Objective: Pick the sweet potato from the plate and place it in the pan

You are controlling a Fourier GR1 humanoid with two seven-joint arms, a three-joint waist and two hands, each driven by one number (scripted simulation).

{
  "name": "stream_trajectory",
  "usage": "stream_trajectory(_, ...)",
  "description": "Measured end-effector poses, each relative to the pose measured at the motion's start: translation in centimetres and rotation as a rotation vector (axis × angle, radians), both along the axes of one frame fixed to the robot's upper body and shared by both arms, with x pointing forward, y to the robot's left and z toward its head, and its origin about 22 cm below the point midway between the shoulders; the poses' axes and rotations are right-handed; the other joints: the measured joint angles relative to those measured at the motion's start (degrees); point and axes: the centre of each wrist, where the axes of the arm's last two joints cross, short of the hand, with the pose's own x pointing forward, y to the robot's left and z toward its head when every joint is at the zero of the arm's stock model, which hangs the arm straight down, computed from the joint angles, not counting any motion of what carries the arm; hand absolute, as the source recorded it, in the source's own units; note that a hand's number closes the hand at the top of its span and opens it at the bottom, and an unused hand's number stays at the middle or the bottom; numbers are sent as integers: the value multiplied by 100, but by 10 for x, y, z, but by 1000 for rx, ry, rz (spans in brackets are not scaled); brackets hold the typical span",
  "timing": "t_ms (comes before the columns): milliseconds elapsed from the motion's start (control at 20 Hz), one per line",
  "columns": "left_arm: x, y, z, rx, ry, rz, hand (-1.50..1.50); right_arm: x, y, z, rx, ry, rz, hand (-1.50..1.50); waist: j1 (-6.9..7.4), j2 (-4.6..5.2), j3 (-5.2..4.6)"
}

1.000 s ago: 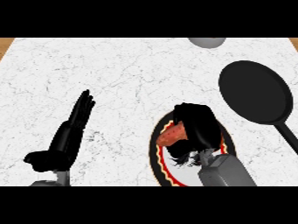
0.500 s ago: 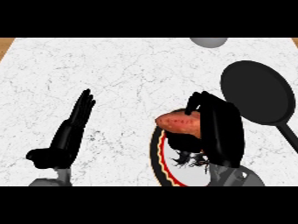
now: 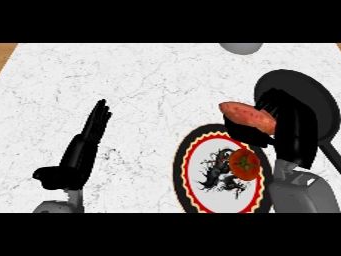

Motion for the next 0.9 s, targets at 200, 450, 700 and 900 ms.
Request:
stream_trajectory(200,3,0,2,0,-8,-3,0,19,-41,-17,-44,-49,-64,150,16,7,1)
stream_trajectory(450,4,-9,3,-1,-11,-7,0,46,-90,-28,-139,-115,-153,150,43,19,3)
stream_trajectory(700,4,-6,2,-4,-10,-11,0,73,-125,-41,-109,-195,-219,150,82,28,5)
stream_trajectory(900,3,-11,-3,-5,-12,-17,0,91,-157,-48,-94,-220,-247,150,125,45,8)
